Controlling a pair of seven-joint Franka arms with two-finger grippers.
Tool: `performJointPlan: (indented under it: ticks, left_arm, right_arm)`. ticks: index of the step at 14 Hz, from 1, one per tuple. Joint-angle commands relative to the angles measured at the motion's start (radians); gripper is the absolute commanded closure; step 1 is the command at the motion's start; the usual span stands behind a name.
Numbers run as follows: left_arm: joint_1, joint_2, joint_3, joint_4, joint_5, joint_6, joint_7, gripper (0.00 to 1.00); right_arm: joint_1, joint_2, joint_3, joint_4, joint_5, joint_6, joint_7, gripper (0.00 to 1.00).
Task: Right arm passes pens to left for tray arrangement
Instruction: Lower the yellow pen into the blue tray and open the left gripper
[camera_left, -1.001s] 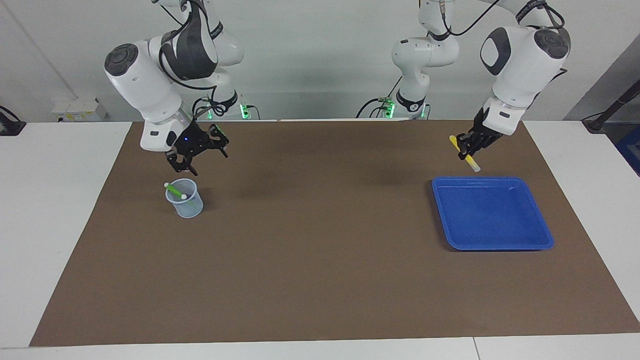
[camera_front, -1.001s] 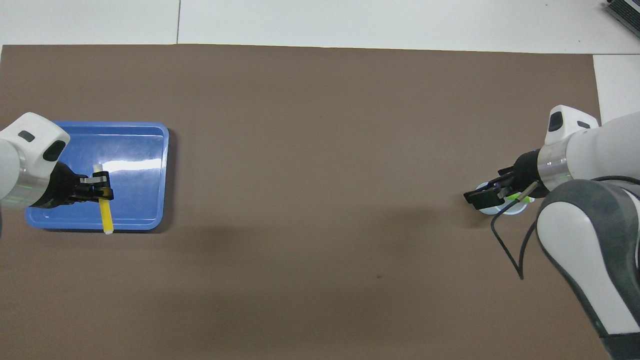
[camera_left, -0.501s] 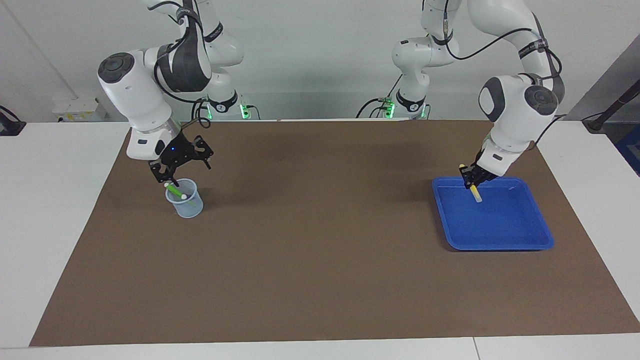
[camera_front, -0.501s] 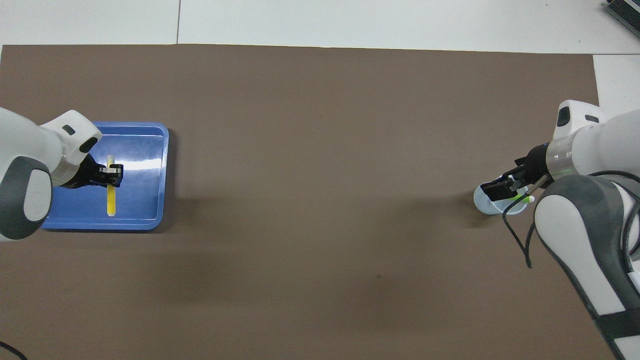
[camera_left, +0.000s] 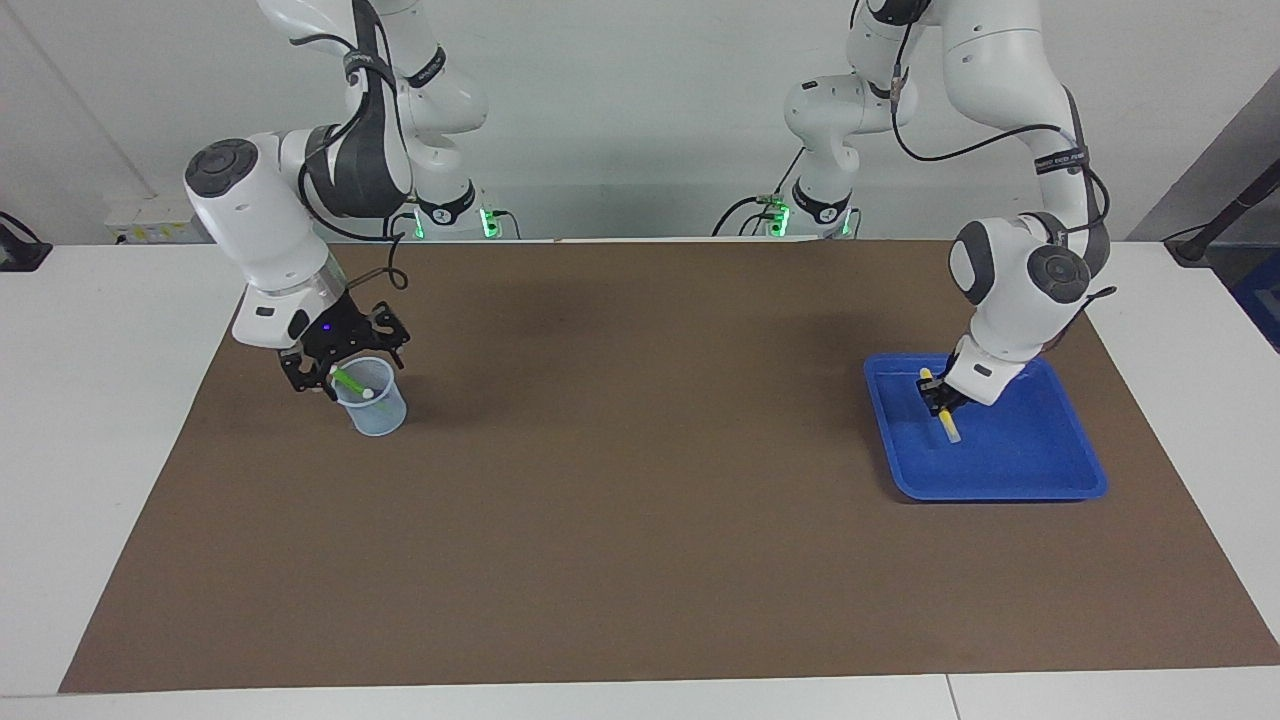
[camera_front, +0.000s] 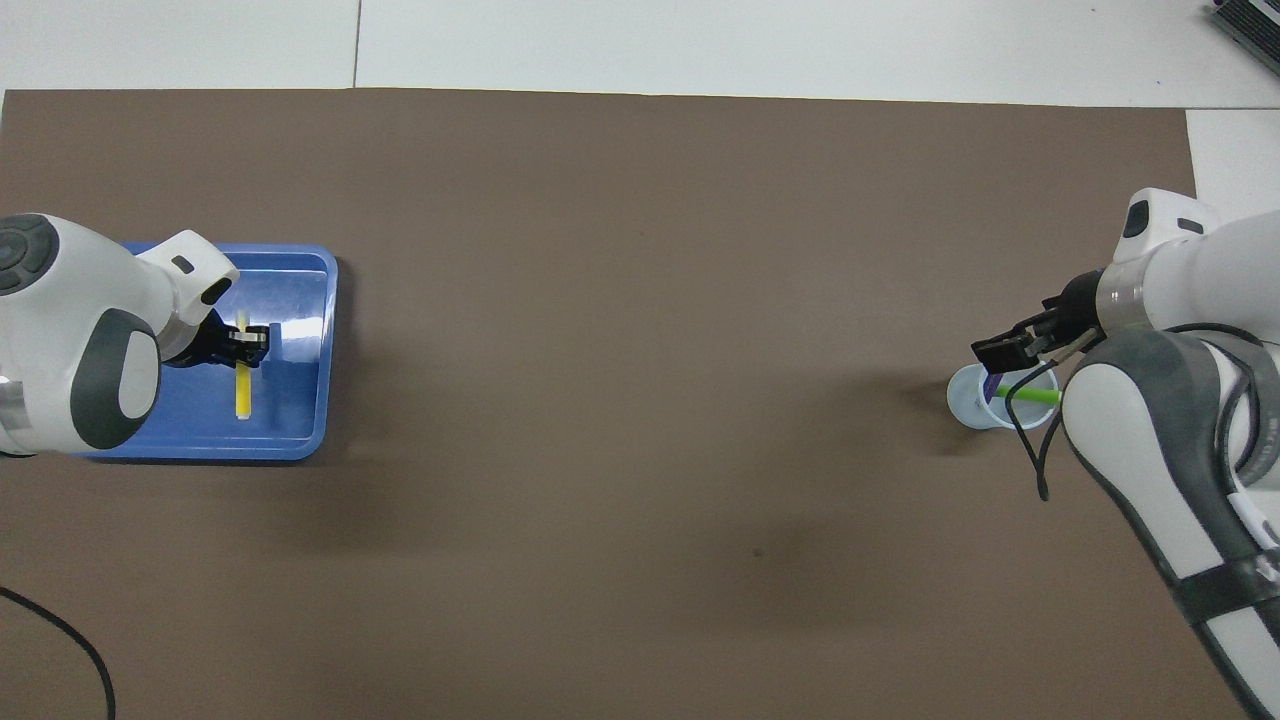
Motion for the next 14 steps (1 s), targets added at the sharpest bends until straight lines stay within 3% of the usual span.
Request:
performJointPlan:
  ticks: [1,10,11,12,13,14]
  left_arm:
    - [0.004,0.008,-0.01,-0.001,0.02,0.056,-0.005,1.0]
    - [-0.03,0.042,-0.01,-0.011,0.015,0.121,-0.125,1.0]
    - [-0.024,0.042,-0.011,-0.011,0.015,0.119,-0.125,0.74]
    - [-0.019,0.042,-0.01,-0.011,0.015,0.116,-0.123,0.07]
    - [-0.018,0.042,-0.01,-0.009,0.015,0.113,-0.123,0.0]
    - [-0.018,0.042,-0.01,-0.008,0.015,0.108,-0.122,0.0]
  right_arm:
    - [-0.006,0.011,0.01,-0.004,-0.06,0.031,0.148,0.06]
    - [0.006,0.06,0.011,-0.032,-0.097,0.071,0.246,0.11]
    - [0.006,0.061,0.01,-0.034,-0.099,0.07,0.248,0.13]
    - [0.006,0.061,0.01,-0.034,-0.1,0.065,0.246,0.14]
    - [0.006,0.06,0.01,-0.034,-0.112,0.051,0.246,0.16]
    - [0.006,0.06,0.01,-0.034,-0.12,0.039,0.245,0.17]
